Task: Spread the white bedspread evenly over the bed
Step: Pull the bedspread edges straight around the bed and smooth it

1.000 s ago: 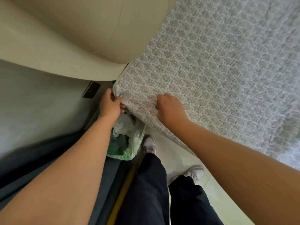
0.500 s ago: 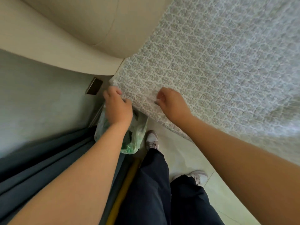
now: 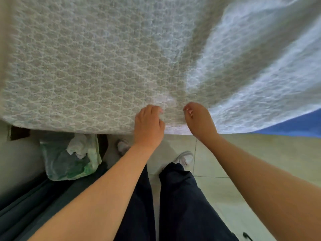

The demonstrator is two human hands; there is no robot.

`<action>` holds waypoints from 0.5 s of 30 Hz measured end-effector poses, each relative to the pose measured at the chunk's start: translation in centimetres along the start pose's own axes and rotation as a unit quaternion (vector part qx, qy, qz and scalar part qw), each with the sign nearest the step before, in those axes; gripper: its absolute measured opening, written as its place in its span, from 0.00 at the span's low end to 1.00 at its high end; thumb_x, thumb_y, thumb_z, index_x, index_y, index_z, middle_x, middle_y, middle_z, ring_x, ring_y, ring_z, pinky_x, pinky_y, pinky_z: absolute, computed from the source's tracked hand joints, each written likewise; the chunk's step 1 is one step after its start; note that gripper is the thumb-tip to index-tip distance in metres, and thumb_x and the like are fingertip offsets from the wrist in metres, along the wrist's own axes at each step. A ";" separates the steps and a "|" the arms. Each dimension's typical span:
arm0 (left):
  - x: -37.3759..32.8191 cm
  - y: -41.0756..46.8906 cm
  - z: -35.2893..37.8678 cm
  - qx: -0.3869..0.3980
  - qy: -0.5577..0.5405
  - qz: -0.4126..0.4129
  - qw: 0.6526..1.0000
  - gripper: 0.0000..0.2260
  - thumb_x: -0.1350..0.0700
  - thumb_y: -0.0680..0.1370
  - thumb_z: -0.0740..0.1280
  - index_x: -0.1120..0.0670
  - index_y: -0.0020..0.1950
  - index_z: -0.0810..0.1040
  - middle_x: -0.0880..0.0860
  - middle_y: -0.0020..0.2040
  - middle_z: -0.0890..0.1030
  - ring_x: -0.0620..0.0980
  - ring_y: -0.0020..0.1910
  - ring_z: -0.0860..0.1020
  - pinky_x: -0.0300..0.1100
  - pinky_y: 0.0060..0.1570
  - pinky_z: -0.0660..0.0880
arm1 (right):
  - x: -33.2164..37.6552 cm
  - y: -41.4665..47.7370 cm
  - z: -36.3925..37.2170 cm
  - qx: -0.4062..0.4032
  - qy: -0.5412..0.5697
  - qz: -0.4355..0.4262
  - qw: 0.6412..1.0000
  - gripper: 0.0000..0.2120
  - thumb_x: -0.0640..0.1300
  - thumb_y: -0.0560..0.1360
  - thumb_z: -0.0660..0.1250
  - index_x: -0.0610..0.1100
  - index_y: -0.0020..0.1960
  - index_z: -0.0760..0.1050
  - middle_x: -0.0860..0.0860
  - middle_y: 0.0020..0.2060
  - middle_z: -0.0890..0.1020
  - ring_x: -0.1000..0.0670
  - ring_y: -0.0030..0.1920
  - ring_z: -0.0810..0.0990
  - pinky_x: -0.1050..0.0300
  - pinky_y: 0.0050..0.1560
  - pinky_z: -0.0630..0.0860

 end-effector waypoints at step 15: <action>-26.2 4.1 16.3 0.137 0.069 0.206 0.966 0.15 0.62 0.76 0.65 0.53 0.63 0.73 0.52 0.63 0.71 0.53 0.52 0.76 0.49 0.58 0.70 | -30.6 -1.5 -15.5 -0.137 0.191 0.299 0.925 0.12 0.39 0.77 0.58 0.42 0.58 0.75 0.43 0.58 0.77 0.45 0.50 0.77 0.57 0.47 0.69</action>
Point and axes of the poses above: each hand's wrist, its own y-axis towards the middle knuckle, its own z-axis out of the palm, x = y × z, the point moved 7 cm from there along y, towards the middle knuckle
